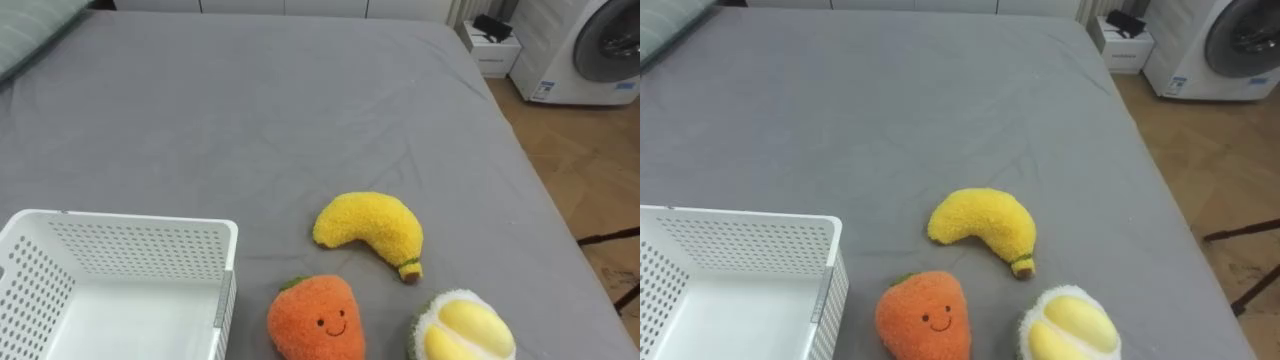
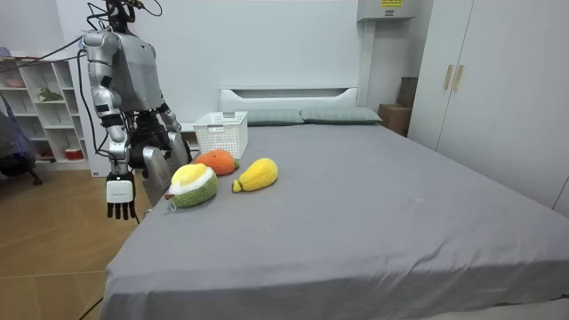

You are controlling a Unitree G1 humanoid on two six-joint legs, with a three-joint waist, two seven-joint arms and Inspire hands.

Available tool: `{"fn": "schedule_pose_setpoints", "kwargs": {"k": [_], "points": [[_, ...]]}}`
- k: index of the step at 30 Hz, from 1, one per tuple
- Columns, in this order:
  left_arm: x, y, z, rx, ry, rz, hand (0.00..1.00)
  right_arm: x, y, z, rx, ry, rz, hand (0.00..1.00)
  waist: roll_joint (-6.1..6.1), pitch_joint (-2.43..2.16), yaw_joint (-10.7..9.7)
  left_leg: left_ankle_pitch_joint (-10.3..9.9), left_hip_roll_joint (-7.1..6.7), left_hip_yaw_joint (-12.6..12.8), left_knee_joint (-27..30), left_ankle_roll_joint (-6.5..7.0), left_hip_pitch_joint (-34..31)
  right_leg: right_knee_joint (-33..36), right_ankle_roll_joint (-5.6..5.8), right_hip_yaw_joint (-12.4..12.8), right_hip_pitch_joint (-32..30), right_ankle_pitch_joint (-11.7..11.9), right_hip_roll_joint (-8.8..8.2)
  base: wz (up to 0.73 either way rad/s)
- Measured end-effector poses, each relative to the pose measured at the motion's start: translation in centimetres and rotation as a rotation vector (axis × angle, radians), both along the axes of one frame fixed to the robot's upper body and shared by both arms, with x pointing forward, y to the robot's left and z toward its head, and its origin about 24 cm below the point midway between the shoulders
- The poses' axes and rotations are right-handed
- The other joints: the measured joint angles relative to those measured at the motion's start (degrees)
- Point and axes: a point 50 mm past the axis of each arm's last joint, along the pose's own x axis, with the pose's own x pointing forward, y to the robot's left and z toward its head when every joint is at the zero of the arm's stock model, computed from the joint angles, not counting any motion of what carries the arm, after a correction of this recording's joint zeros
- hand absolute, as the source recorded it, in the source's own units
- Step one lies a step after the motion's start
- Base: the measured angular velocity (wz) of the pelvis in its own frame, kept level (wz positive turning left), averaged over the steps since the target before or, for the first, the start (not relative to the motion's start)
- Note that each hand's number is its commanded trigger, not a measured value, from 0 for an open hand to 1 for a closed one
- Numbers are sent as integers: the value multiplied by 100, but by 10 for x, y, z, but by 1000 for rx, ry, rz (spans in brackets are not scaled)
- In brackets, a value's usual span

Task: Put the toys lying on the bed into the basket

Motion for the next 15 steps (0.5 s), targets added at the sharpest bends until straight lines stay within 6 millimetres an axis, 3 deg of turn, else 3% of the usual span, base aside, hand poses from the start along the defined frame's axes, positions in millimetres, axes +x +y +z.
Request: {"fn": "schedule_pose_setpoints", "kwargs": {"k": [6, 15], "points": [[0, 0, 0, 0, -3, -1, 0, 2, -1, 0, -17, -15, 7, 0, -8, 35, 35, 0, 6, 25, -7, -1, 1, 1, -2, 6, -8, 1, 0, 0], [3, 0, 0, -1, -7, -1, 0, 5, 0, 0, -16, -33, 9, 0, -6, 38, 115, -2, 9, 34, -12, -4, -3, -4, -3, 9, -16, 2, 2, 0]]}}
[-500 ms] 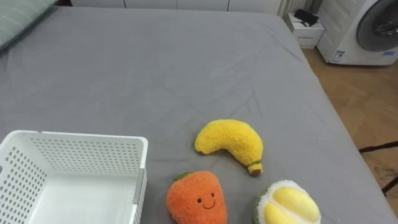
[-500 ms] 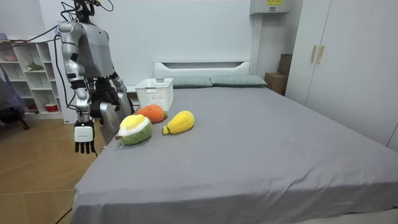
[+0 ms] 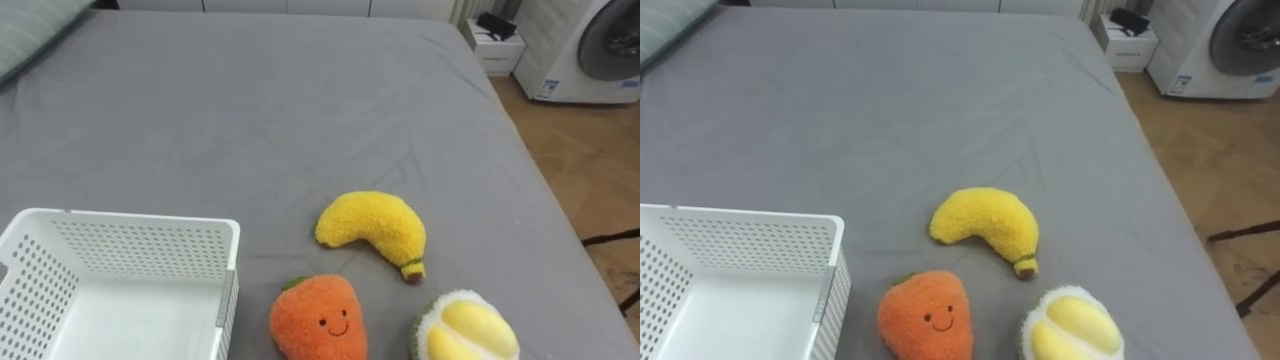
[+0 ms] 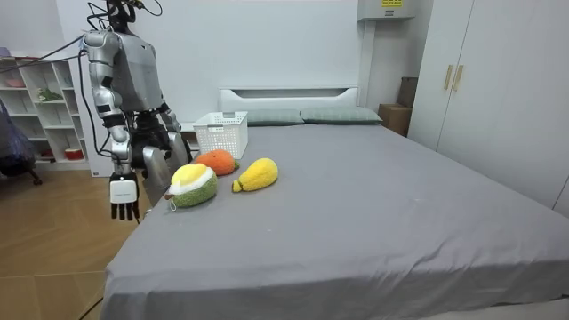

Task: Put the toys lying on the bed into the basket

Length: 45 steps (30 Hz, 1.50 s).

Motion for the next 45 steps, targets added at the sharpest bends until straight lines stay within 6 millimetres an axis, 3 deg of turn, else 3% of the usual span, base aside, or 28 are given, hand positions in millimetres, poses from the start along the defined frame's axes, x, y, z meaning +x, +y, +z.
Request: {"fn": "schedule_pose_setpoints", "kwargs": {"k": [11, 18, 25, 31, 36, 41, 45], "points": [[-3, -1, -1, -4, 5, 9, 0, -20, 2, 0, -42, 13, -114, 0, -35, -3, -21, 1, 1, 0, 10, 0, 39, 10, -3, -7, 39, 4, -5, 0], [-4, 7, 1, 13, -15, 76, 0, -34, -5, 1, -138, -22, -403, 0, -51, 3, -59, 0, 2, 10, 14, 1, 90, 3, 4, 48, 84, 11, 10, -1], [-7, 18, 5, 45, -43, 105, 0, -24, -19, 4, -264, -137, -677, 0, -133, 13, -206, -1, 4, 32, 18, 1, 86, 10, 5, 65, 72, 13, 13, -1], [-12, 24, 7, 90, -63, 114, 0, 18, -38, 12, -369, -394, -817, 0, -154, 16, -185, -3, 25, 129, 10, 3, 35, -9, 5, 110, -11, 58, 23, -8], [-14, 27, 8, 99, -87, 107, 0, 65, -57, 29, -441, -620, -786, 0, -172, 15, -167, -2, 23, 138, 10, 4, -59, 5, 5, 126, -125, 75, 24, -2], [-12, 26, 8, 98, -100, 101, 0, 105, -63, 51, -445, -823, -751, 0, -201, 7, -149, -2, 18, 138, 5, 4, -105, -1, 7, 122, -171, 77, 21, 0], [-9, 27, 9, 99, -115, 95, 0, 135, -65, 75, -425, -999, -684, 0, -202, 26, -117, -1, 22, 137, 4, 4, -110, -5, 7, 119, -175, 76, 23, 0]]}}
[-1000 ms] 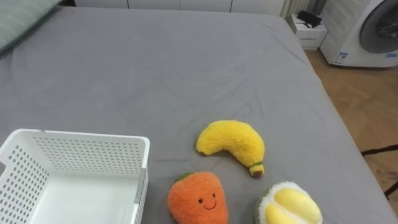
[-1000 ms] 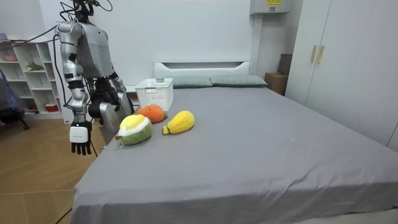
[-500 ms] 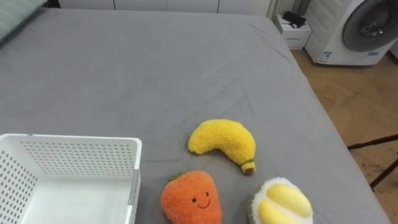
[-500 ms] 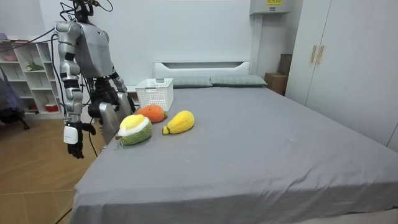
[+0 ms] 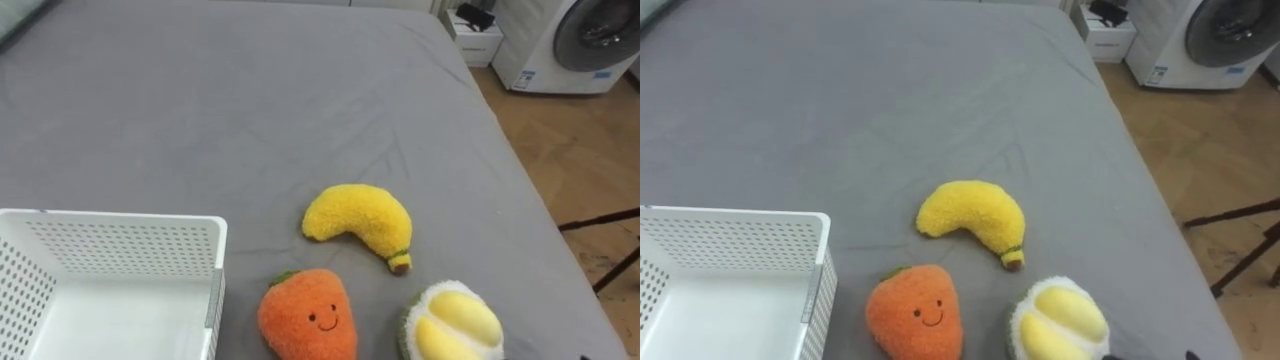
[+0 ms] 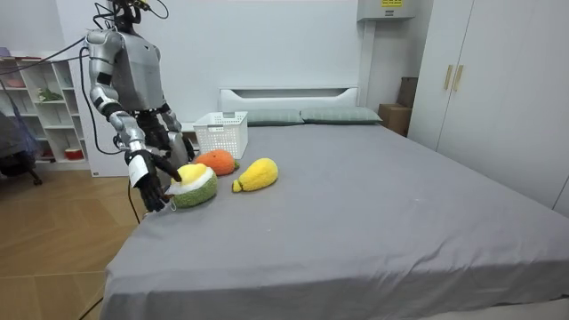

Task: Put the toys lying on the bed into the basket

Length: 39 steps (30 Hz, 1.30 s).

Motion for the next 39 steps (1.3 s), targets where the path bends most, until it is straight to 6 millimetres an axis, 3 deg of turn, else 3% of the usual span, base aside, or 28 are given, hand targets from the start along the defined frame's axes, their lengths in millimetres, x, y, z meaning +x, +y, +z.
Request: {"fn": "schedule_pose_setpoints", "kwargs": {"k": [4, 7, 12, 18, 25, 30, 36, 39], "points": [[-1, 0, 0, -3, -4, 4, 0, 18, 1, 18, -71, -78, 61, 0, -3, 1, 67, 0, -2, 0, 0, 0, -18, -1, 0, -7, -13, 0, -2, 0], [4, -2, 0, -6, -23, 3, 0, 34, 7, 34, -123, -151, 134, 0, -17, -49, 113, 3, -2, -1, 7, 1, -107, 4, 2, -16, -102, 10, -5, 0], [4, -4, -1, -10, -25, 4, 0, 51, 23, 51, -146, -240, 246, 0, 2, -58, 136, 3, -7, -38, 5, 2, -118, 4, 2, -72, -70, 13, -11, 5], [3, -6, -1, -15, -20, -3, 0, 56, 36, 51, -127, -247, 324, 0, 54, -29, 144, 2, -14, -119, 24, 1, -95, -13, 3, -137, 3, 11, -24, 7], [-2, -12, -3, -19, -12, -15, 0, 59, 43, 51, -132, -239, 408, 0, 61, -47, 167, 3, -16, -119, 30, 1, -90, -10, 3, -136, 6, 11, -24, 0], [-1, -11, -2, -10, -13, -14, 0, 58, 48, 48, -100, -230, 456, 0, 71, -36, 167, 3, -14, -125, 30, 1, -89, -10, 3, -147, 9, 11, -24, 0], [0, -10, -2, -16, -22, -17, 0, 50, 49, 35, -36, -148, 532, 0, -50, -43, 147, 3, -16, -128, 31, 2, -94, -13, 3, -167, 16, 11, -31, 0], [0, -9, -1, -19, -17, -19, 0, 47, 50, 29, -41, -94, 605, 0, -110, -18, 130, 3, -15, -135, 37, 1, -91, -14, 3, -176, 26, 11, -31, 0]]}}
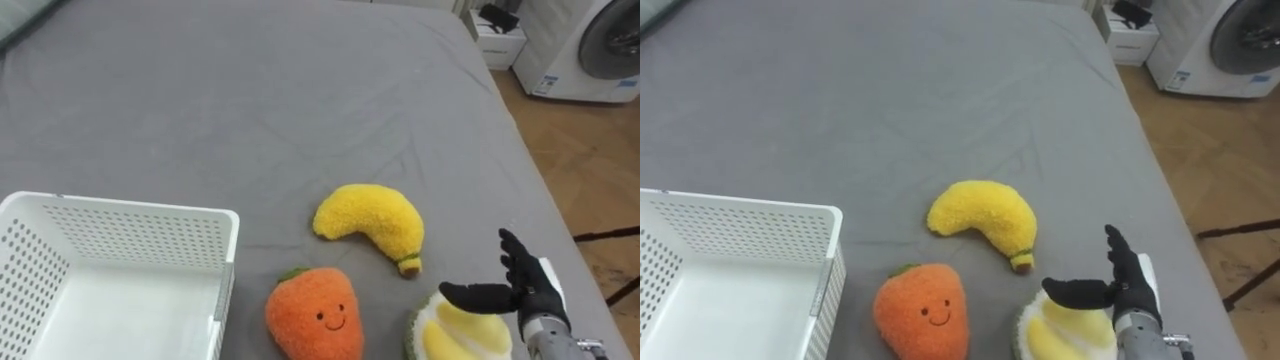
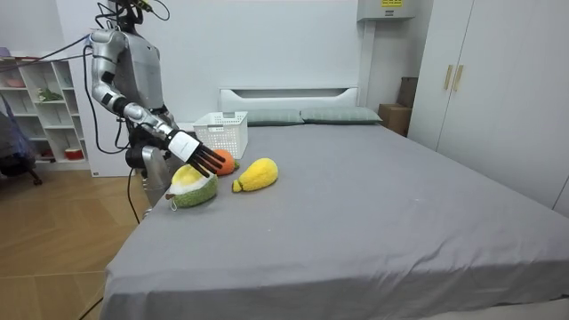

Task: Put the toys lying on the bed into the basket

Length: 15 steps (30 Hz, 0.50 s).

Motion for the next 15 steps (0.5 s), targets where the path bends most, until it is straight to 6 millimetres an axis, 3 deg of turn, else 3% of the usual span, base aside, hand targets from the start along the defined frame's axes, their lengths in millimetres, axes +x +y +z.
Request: {"fn": "schedule_pose_setpoints", "kwargs": {"k": [4, 15], "points": [[-2, 2, 0, -1, 12, 3, 0, -5, -1, -7, -18, 77, 58, 0, -70, -12, 1, -1, -3, -16, 9, 1, 0, 1, 0, 5, 7, 0, -2, 0], [-6, 6, 1, -20, 56, 6, 0, -29, -14, -34, -34, 341, 201, 0, -52, -20, 36, -2, -16, -163, 54, 0, -7, -94, -2, -143, 95, -1, -13, 6]]}}
